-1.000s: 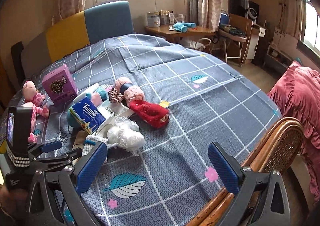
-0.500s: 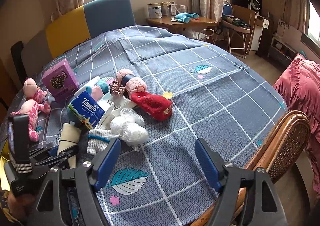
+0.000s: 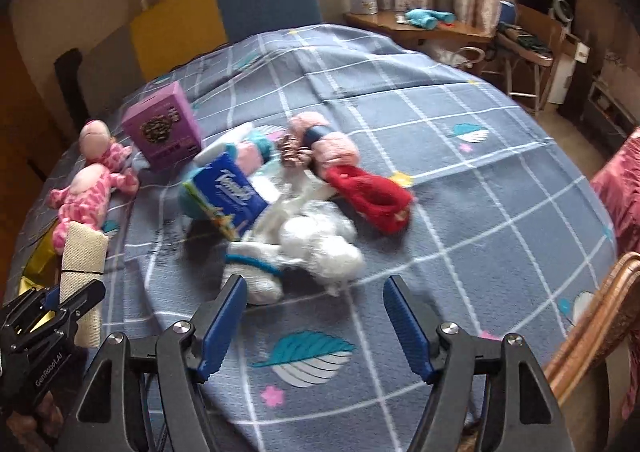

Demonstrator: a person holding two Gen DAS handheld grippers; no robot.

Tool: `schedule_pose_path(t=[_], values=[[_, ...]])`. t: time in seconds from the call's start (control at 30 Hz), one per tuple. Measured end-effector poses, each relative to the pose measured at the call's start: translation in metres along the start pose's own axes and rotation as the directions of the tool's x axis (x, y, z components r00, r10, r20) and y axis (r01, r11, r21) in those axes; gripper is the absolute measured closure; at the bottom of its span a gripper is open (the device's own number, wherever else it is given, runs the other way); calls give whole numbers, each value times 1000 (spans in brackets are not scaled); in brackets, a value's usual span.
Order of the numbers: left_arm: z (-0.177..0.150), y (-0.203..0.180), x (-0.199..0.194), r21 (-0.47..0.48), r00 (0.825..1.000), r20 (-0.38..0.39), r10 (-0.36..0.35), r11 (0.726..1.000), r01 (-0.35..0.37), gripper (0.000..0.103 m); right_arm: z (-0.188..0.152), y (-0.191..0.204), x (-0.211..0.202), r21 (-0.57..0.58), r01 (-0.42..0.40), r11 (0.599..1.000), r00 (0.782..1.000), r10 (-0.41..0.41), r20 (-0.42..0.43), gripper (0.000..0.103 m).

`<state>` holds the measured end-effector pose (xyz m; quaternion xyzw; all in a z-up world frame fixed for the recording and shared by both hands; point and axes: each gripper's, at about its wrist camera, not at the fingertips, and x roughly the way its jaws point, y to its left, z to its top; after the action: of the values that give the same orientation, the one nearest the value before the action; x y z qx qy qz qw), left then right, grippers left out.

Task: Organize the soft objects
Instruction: 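Drop the bandage roll into the gold tray while the right tool grasps the Tempo pack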

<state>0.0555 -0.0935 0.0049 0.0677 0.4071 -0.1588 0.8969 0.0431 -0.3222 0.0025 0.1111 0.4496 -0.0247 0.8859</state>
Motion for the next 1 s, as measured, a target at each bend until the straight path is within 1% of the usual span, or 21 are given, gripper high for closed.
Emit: schedule_pose_path(t=[0.13,0.2,0.23,0.37,0.47,0.53,0.6,0.7,0.83,0.87,0.9,1.0], values=[[-3,9,-13,-19,1000,12,10,1000,-10,75,13,23,14,-95,-63,993,998,62,-17,31],[-6,15,-17,-36,1000,9,11,999,-11,75,21,34,25,-143,-105,984,994,102,-32,31],[-7,17,-18,-44,1000,9,11,999,-11,75,24,38,29,-164,-113,980,993,109,-36,31],[-12,32,-27,-76,1000,16,22,997,-21,75,38,54,49,-235,-123,964,992,111,-61,31],[-16,46,-29,-117,1000,8,24,993,-23,74,46,59,61,-268,-100,958,994,87,-62,28],[-19,54,-32,-136,999,6,32,990,-31,74,51,62,68,-287,-97,953,994,80,-70,23],[-21,60,-35,-148,999,9,38,988,-36,74,55,68,78,-322,-108,941,992,81,-94,21],[-25,69,-42,-172,999,10,43,984,-40,74,58,79,94,-386,-115,915,989,67,-134,21],[-28,80,-51,-199,998,15,58,978,-54,73,65,92,117,-434,-122,892,984,50,-173,21],[-30,85,-54,-211,998,17,65,976,-60,73,66,92,121,-431,-129,893,982,55,-181,29],[-31,89,-57,-220,997,18,68,973,-63,73,67,93,123,-427,-134,894,981,58,-186,50],[-36,106,-63,-258,996,17,88,963,-80,73,66,98,118,-442,-117,889,988,59,-142,51]])
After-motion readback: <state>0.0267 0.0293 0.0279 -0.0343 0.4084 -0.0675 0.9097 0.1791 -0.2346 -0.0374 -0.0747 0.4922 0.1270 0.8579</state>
